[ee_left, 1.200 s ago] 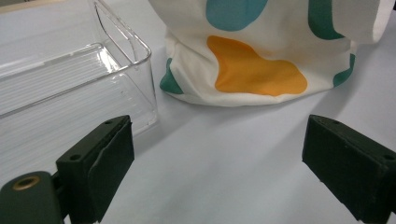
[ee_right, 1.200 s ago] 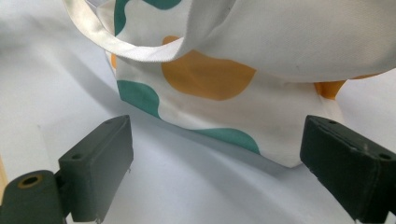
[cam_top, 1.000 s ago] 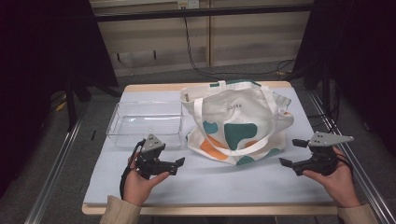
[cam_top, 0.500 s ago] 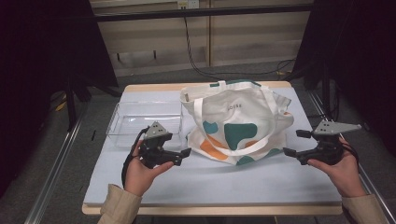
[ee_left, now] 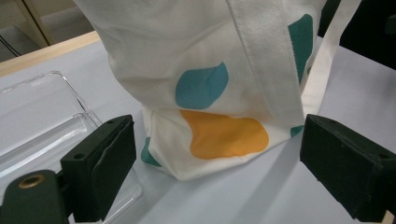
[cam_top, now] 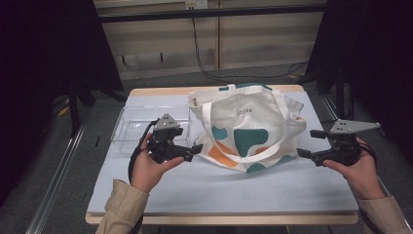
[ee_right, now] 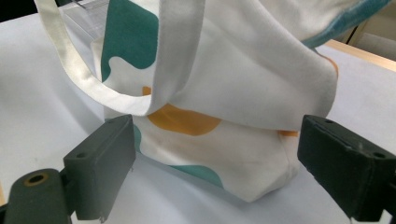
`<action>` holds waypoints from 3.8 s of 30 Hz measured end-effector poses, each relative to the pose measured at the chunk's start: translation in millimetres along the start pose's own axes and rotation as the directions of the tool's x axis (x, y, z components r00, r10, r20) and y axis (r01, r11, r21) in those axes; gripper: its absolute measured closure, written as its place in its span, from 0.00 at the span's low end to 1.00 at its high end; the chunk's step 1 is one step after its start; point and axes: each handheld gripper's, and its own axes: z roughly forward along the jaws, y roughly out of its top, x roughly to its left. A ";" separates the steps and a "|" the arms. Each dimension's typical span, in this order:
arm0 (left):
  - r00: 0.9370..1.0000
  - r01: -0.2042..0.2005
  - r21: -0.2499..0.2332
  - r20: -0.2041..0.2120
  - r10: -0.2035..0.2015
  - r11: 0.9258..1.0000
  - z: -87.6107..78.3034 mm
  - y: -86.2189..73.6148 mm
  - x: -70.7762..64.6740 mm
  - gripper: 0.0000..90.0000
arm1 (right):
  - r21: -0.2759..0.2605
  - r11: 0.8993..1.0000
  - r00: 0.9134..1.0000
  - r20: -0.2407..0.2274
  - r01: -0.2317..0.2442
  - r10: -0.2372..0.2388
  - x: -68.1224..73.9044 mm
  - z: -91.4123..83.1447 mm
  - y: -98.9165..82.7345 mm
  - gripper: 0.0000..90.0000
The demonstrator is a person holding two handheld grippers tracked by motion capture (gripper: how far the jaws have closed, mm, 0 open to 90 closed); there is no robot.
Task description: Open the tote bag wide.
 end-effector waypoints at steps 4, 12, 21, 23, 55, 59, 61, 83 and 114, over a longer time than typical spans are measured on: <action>1.000 0.014 -0.007 -0.004 -0.014 1.000 -0.8 5.2 6.0 0.12 | 0.002 1.000 1.000 -0.004 0.013 -0.013 1.9 0.1 6.3 0.12; 1.000 -0.011 -0.008 0.002 0.011 1.000 -3.4 23.5 5.8 0.12 | 0.006 1.000 1.000 -0.004 0.019 -0.019 -1.5 -0.2 16.9 0.13; 0.999 -0.037 -0.008 0.015 0.037 0.999 -1.6 42.2 -0.3 0.12 | 0.013 1.000 1.000 -0.010 0.013 -0.012 -4.7 0.1 18.9 0.13; 0.999 -0.041 -0.014 0.014 0.041 0.999 -2.3 46.3 -0.4 0.12 | 0.015 1.000 1.000 -0.010 0.014 -0.014 -5.3 -0.2 19.6 0.13; 0.993 -0.119 0.000 0.014 0.119 0.993 26.9 100.7 2.6 0.16 | 0.037 0.999 0.999 -0.034 0.021 -0.020 -10.3 11.4 30.2 0.13; 0.990 -0.137 -0.006 0.022 0.137 0.991 33.0 104.9 0.1 0.22 | 0.036 0.999 0.999 -0.036 0.021 -0.020 -11.9 12.1 30.2 0.13; 0.990 -0.140 0.001 0.017 0.140 0.990 36.5 106.5 -0.4 0.30 | 0.035 0.999 0.999 -0.036 0.021 -0.019 -12.6 12.2 30.3 0.13; 0.977 -0.177 0.054 0.132 0.169 0.983 55.7 96.2 -3.8 0.81 | 0.017 1.000 0.999 -0.028 0.023 -0.023 -17.5 6.7 35.7 0.13; 0.960 -0.204 0.074 0.212 0.184 0.976 47.3 64.8 -9.7 0.92 | -0.015 1.000 1.000 -0.022 0.001 -0.002 -24.3 14.9 54.7 0.15</action>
